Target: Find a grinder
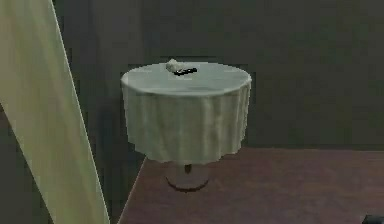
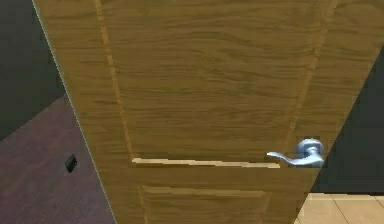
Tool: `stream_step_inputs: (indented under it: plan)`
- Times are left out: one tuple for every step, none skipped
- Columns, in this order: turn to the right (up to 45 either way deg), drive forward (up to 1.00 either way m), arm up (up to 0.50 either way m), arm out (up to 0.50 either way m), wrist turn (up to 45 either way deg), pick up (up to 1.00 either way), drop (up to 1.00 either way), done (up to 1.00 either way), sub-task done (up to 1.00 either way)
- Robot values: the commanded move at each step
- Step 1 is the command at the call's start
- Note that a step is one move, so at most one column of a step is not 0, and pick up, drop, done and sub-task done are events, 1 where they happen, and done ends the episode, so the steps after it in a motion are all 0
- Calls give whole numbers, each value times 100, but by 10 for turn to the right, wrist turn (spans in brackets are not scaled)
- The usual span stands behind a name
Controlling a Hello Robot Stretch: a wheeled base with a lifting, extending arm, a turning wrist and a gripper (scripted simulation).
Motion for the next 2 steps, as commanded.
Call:
stream_step_inputs:
  plan:
    - [270,0,0,0,0,0,0,0,0]
    - [0,60,0,0,0,0,0,0,0]
